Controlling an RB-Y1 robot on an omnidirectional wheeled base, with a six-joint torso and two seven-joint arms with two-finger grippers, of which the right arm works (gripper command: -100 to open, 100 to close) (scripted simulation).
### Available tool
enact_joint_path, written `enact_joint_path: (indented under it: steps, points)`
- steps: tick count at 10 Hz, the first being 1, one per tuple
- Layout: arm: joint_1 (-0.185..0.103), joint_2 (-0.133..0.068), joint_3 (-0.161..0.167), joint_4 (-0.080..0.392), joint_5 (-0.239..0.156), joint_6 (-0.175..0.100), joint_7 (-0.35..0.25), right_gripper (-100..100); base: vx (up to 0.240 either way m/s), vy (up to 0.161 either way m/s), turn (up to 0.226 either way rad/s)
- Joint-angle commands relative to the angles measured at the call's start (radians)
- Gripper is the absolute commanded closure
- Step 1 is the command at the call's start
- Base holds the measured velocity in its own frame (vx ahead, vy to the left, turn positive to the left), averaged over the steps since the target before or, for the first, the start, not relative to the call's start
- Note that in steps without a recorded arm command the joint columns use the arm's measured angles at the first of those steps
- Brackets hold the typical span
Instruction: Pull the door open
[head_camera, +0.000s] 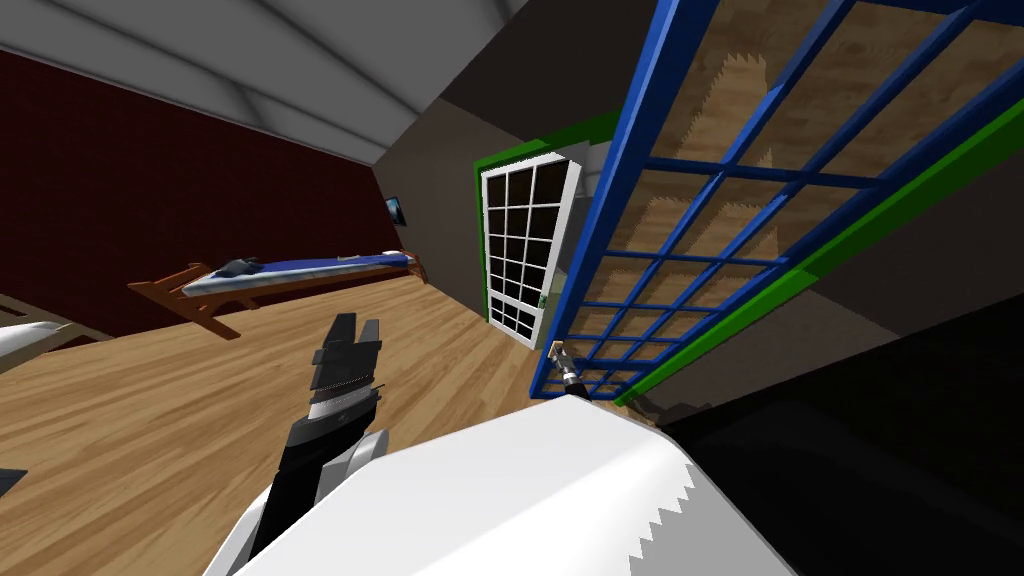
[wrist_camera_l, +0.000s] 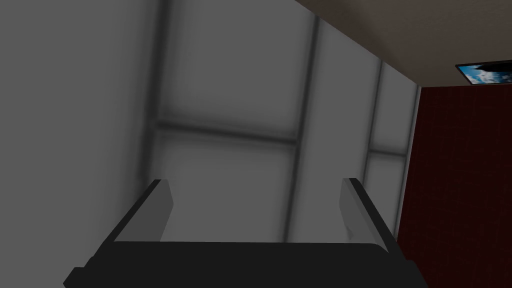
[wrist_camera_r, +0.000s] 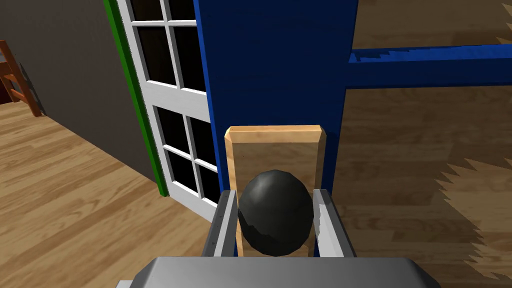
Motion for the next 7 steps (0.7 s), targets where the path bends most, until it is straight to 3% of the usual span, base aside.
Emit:
enact_joint_path:
  steps: [1,2,7]
  points:
    - [0.003,-0.015,0.020,-0.005,0.009,-0.013,-0.026,100,-0.214,-0.041,0.096]
    - [0.001,-0.009,0.013,0.001,0.006,-0.006,-0.016,100,-0.102,-0.019,0.030]
    - [0.038,-0.058,0.077,-0.015,0.031,-0.054,-0.078,100,-0.201,-0.030,0.101]
